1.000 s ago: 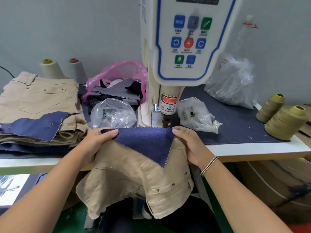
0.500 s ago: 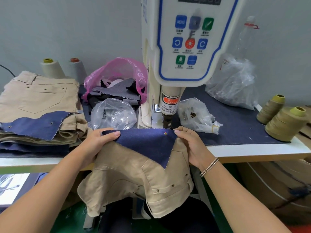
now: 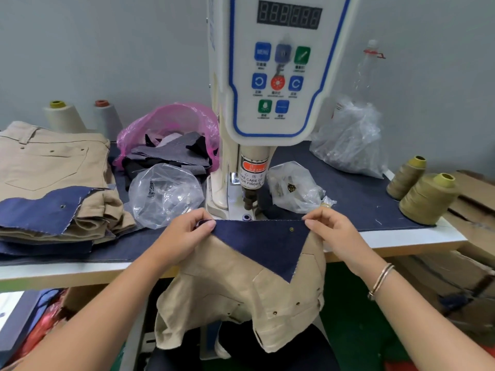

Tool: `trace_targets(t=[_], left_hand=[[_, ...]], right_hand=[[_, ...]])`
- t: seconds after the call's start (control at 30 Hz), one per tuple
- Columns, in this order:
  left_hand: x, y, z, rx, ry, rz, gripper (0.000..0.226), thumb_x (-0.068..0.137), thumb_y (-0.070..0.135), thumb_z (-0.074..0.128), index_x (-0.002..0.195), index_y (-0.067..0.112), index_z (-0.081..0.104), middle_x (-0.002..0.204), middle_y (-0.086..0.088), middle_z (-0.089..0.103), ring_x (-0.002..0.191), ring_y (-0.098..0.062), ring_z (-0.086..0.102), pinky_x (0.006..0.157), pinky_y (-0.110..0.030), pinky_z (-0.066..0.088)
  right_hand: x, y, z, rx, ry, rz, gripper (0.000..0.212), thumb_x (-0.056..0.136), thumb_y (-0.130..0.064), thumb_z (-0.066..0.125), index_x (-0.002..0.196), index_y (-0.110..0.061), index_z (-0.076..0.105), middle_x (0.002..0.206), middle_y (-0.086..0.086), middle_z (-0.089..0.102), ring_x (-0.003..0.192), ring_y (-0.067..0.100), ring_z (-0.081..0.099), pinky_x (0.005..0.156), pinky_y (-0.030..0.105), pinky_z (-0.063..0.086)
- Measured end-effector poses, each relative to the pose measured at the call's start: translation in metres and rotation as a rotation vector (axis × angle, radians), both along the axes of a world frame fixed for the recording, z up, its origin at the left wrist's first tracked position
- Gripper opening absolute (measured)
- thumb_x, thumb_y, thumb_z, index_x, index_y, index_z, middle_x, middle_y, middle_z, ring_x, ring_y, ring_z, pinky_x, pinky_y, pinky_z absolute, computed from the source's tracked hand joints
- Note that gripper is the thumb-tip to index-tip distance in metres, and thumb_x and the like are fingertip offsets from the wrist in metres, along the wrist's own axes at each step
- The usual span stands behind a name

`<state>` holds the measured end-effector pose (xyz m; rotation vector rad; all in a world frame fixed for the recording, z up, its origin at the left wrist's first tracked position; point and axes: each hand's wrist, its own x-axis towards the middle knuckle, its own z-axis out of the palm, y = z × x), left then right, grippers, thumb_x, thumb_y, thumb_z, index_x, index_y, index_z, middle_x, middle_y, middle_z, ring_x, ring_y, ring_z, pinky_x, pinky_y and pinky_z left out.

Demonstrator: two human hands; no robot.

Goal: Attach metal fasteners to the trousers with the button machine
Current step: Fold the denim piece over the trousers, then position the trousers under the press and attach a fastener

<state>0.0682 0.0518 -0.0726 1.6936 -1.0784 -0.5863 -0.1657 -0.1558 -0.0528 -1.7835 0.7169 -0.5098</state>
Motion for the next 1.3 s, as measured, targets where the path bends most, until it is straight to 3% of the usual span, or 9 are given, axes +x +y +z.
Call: trace_targets(t=[0.1,0.2,0.27,0.37,0.53,0.7,0.87,1.1,1.3], left_hand=[[-0.005,-0.002,-0.006,-0.026,-0.101,0.082,0.017,0.083,0.034,0.050,0.072,0.022,0.056,0.064,0.008,0.049,0.062,-0.009,0.042,0.062,-0.027,0.033],[-0.007,-0.003,-0.007,-0.012,-0.157,0.083,0.016,0.085,0.029,0.052,0.071,0.021,0.055,0.064,0.005,0.051,0.062,-0.010,0.044,0.063,-0.027,0.034],[-0.007,-0.004,-0.007,0.005,-0.203,0.095,0.019,0.091,0.018,0.056,0.072,0.019,0.056,0.067,0.002,0.055,0.064,-0.012,0.046,0.064,-0.026,0.036],[-0.006,-0.003,-0.007,0.024,-0.262,0.107,0.020,0.091,0.011,0.057,0.073,0.020,0.057,0.071,0.004,0.060,0.067,-0.010,0.052,0.066,-0.023,0.039],[-0.006,-0.004,-0.008,0.030,-0.298,0.122,0.022,0.090,0.013,0.058,0.071,0.025,0.056,0.069,0.008,0.060,0.065,-0.004,0.051,0.061,-0.015,0.037],[-0.005,-0.004,-0.008,0.041,-0.311,0.123,0.021,0.090,0.013,0.058,0.072,0.023,0.057,0.069,0.008,0.060,0.067,-0.004,0.052,0.064,-0.018,0.039],[-0.005,-0.005,-0.007,0.036,-0.305,0.127,0.020,0.089,0.010,0.058,0.072,0.019,0.057,0.069,0.004,0.061,0.070,-0.009,0.054,0.068,-0.023,0.040],[-0.007,-0.004,-0.006,0.032,-0.302,0.132,0.020,0.089,0.011,0.058,0.071,0.019,0.058,0.068,0.007,0.060,0.069,-0.006,0.053,0.066,-0.019,0.039],[-0.007,-0.004,-0.006,0.053,-0.296,0.142,0.020,0.090,0.014,0.058,0.071,0.023,0.057,0.069,0.006,0.060,0.068,-0.007,0.053,0.065,-0.019,0.039]], right_hand=[[0.011,-0.005,0.004,-0.265,0.040,0.009,0.022,0.089,-0.014,0.061,0.093,-0.035,0.062,0.078,-0.014,0.061,0.073,0.001,0.056,0.072,0.014,0.045],[0.033,-0.019,0.019,-0.487,0.002,-0.212,0.020,0.090,-0.014,0.058,0.099,-0.031,0.062,0.082,-0.008,0.057,0.072,0.001,0.052,0.069,0.018,0.045],[0.052,-0.031,0.029,-0.675,0.320,-0.215,0.021,0.093,-0.018,0.050,0.103,-0.025,0.067,0.094,-0.002,0.060,0.086,0.014,0.057,0.080,0.032,0.046],[0.082,-0.038,0.038,-0.931,0.858,-0.021,0.031,0.097,-0.023,0.041,0.116,-0.023,0.066,0.112,0.007,0.063,0.102,0.028,0.058,0.084,0.033,0.041],[0.123,-0.044,0.045,-0.801,1.210,0.055,0.036,0.098,-0.027,0.043,0.132,-0.018,0.052,0.134,0.004,0.052,0.125,0.026,0.048,0.100,0.036,0.039],[0.121,-0.041,0.031,-1.074,1.085,0.034,0.021,0.093,-0.016,0.052,0.112,-0.014,0.063,0.117,0.006,0.062,0.111,0.029,0.058,0.085,0.036,0.045],[0.115,-0.038,0.035,-1.084,1.090,0.046,0.023,0.093,-0.016,0.051,0.114,-0.016,0.062,0.115,0.006,0.063,0.108,0.029,0.060,0.085,0.035,0.046],[0.122,-0.034,0.050,-0.909,1.254,0.084,0.040,0.099,-0.021,0.046,0.136,-0.009,0.046,0.140,0.008,0.046,0.131,0.028,0.042,0.105,0.035,0.035],[0.111,-0.036,0.040,-1.014,1.072,0.014,0.025,0.095,-0.016,0.048,0.117,-0.014,0.061,0.116,0.009,0.060,0.108,0.030,0.058,0.087,0.036,0.046]])
